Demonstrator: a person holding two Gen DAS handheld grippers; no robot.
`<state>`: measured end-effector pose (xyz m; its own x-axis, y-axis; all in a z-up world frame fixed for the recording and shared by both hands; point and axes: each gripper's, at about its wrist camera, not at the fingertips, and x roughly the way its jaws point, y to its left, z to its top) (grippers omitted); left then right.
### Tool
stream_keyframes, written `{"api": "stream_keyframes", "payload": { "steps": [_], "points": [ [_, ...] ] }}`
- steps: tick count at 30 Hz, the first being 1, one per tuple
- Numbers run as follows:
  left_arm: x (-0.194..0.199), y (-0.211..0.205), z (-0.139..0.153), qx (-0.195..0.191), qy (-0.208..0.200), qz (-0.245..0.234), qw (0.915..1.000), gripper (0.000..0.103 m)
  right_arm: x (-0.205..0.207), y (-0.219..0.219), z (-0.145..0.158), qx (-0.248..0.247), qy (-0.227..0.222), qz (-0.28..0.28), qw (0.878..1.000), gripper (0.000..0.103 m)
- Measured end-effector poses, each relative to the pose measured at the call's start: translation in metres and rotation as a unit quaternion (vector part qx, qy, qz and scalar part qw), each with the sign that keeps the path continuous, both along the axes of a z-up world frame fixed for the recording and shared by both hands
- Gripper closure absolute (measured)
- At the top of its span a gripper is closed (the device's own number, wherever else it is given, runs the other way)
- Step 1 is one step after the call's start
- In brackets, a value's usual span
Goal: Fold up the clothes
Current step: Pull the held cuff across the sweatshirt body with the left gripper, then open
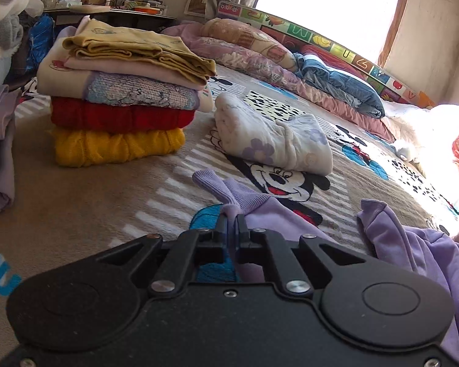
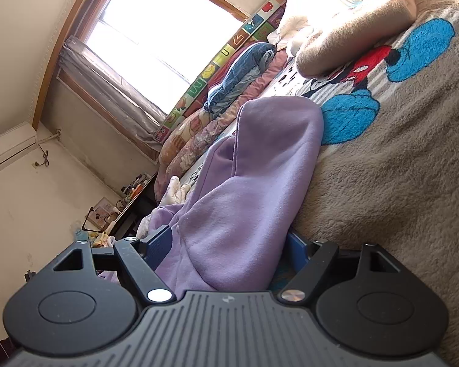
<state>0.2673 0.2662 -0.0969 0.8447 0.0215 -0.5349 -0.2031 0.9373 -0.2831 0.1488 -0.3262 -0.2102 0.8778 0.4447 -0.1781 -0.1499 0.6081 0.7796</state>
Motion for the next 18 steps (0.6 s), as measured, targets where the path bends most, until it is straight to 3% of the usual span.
{"api": "stream_keyframes", "payload": {
  "steps": [10, 18],
  "points": [
    [-0.041, 0.051, -0.01, 0.027, 0.015, 0.048, 0.9984, 0.101, 0.0, 0.0, 0.0, 0.002, -0.001, 0.001, 1.0, 0.026],
    [-0.062, 0.065, -0.027, 0.027, 0.018, 0.06, 0.9977, 0.101, 0.001, -0.001, -0.001, 0.002, -0.001, 0.001, 1.0, 0.026]
  ]
}}
